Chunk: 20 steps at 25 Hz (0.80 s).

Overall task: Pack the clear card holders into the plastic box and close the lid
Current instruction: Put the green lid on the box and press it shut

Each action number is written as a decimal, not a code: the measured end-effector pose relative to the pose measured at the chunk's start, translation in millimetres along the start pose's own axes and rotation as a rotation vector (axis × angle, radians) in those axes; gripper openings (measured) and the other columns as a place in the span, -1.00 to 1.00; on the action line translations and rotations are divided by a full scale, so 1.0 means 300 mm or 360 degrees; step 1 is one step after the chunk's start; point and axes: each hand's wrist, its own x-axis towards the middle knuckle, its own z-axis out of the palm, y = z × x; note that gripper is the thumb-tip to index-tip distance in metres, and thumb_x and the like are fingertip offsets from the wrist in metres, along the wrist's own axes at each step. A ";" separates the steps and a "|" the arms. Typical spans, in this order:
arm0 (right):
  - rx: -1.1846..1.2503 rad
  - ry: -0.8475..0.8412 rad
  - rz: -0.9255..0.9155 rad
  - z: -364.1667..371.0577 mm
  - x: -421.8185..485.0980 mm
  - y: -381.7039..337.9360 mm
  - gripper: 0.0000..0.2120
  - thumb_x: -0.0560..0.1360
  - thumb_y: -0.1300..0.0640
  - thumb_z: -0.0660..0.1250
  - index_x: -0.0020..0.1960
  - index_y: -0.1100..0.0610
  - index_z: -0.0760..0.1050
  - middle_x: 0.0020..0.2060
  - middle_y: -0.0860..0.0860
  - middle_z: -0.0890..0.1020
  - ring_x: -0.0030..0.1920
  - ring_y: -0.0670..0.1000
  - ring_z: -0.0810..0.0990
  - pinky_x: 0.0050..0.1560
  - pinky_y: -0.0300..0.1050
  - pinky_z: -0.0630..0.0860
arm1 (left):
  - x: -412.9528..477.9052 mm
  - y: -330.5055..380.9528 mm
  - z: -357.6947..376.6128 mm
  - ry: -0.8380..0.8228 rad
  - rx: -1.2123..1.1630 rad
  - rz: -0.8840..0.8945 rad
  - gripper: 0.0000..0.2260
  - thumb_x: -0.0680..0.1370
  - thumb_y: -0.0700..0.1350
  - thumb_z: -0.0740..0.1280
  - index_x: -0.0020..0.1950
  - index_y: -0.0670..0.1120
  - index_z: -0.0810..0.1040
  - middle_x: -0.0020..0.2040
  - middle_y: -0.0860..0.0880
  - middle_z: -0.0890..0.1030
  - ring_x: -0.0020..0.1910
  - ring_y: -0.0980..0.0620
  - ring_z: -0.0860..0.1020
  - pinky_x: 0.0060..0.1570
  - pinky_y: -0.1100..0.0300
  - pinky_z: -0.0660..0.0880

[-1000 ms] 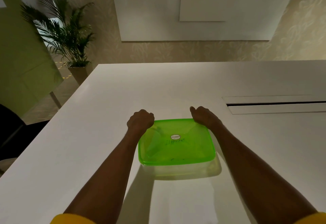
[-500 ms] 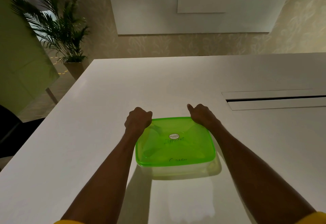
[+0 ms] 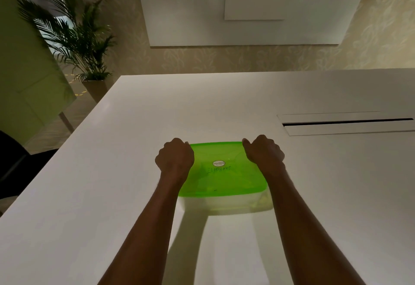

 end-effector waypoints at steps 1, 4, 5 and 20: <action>-0.0008 0.0003 0.0013 -0.006 -0.030 0.017 -0.47 0.60 -0.25 0.18 0.29 0.16 0.52 0.29 0.19 0.59 0.30 0.25 0.56 0.25 0.06 0.46 | -0.028 -0.012 -0.006 0.0002 -0.0016 -0.0030 -0.61 0.70 0.10 0.15 0.27 -0.16 0.55 0.27 -0.21 0.61 0.26 -0.29 0.58 0.18 -0.02 0.49; -0.0025 -0.0012 0.0070 -0.002 -0.120 0.077 -0.44 0.63 -0.27 0.12 0.28 0.17 0.51 0.28 0.20 0.60 0.30 0.25 0.57 0.23 0.05 0.46 | -0.107 -0.055 -0.015 0.0009 -0.0049 -0.0095 -0.57 0.70 0.14 0.13 0.29 -0.18 0.54 0.28 -0.23 0.60 0.26 -0.30 0.58 0.18 -0.05 0.50; -0.0017 -0.0013 0.0090 0.004 -0.146 0.095 -0.43 0.63 -0.28 0.09 0.27 0.17 0.51 0.26 0.20 0.60 0.28 0.25 0.57 0.22 0.05 0.46 | -0.130 -0.069 -0.014 0.0009 -0.0059 -0.0107 -0.54 0.70 0.16 0.12 0.29 -0.19 0.53 0.28 -0.23 0.60 0.26 -0.31 0.58 0.18 -0.06 0.50; 0.0595 -0.0025 0.0306 0.072 -0.217 0.141 -0.27 0.65 -0.32 -0.06 0.15 0.30 0.55 0.10 0.35 0.63 0.04 0.38 0.65 0.14 0.24 0.60 | -0.222 -0.148 0.020 -0.0097 -0.0689 -0.0313 -0.37 0.63 0.38 0.09 -0.20 -0.16 0.50 -0.16 -0.19 0.62 -0.07 -0.29 0.65 0.05 -0.11 0.61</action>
